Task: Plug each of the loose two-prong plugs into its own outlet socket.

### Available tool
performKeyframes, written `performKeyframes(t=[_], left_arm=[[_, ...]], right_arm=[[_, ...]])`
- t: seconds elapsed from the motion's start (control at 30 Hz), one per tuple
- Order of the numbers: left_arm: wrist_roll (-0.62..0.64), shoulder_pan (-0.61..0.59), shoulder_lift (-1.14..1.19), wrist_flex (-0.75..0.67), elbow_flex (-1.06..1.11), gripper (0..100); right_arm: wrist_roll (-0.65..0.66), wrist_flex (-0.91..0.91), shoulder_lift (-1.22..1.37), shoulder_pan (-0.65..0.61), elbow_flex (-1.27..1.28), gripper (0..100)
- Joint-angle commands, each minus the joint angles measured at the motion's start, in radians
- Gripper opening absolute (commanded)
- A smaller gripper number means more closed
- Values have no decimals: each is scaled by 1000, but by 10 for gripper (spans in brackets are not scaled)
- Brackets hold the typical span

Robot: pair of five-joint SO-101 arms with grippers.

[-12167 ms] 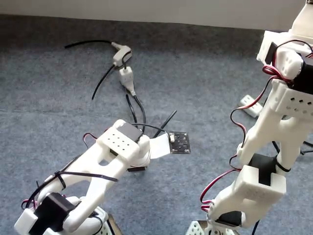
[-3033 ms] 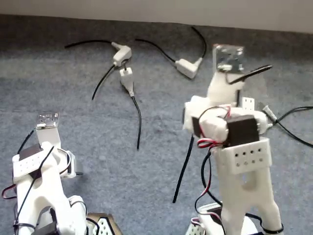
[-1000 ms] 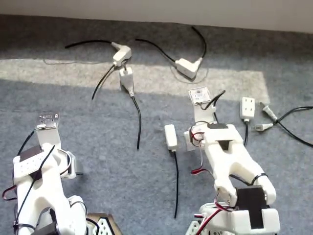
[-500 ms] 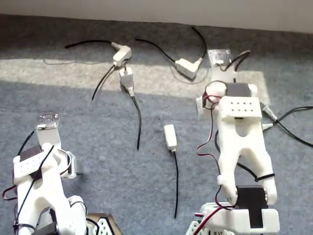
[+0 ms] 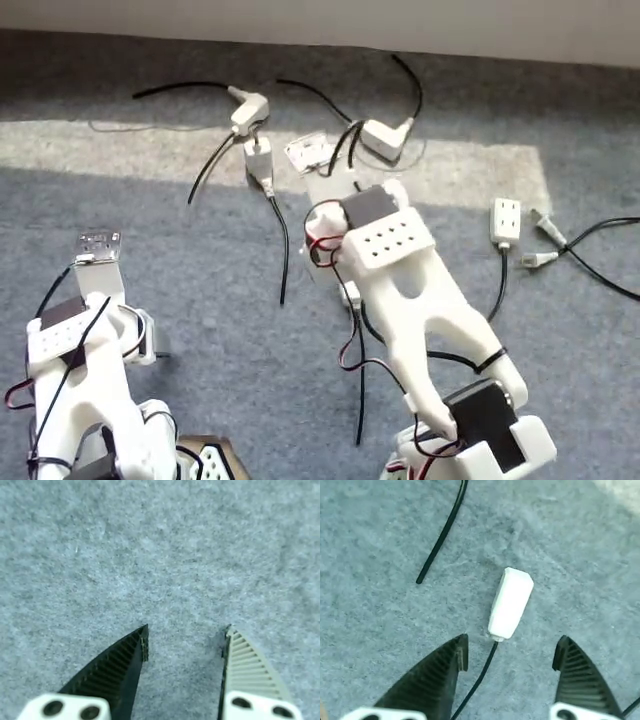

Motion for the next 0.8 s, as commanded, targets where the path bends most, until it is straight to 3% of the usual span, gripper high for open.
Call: performKeyframes(t=[0.0, 0.4, 0.77], left_arm=[[8, 21, -25, -9, -5, 242], [8, 19, -25, -9, -5, 242], [8, 18, -25, -9, -4, 242]], right_arm=[[-8, -133, -8, -13, 96, 272], [2, -278, -4, 145, 239, 272], [2, -384, -7, 154, 341, 272]])
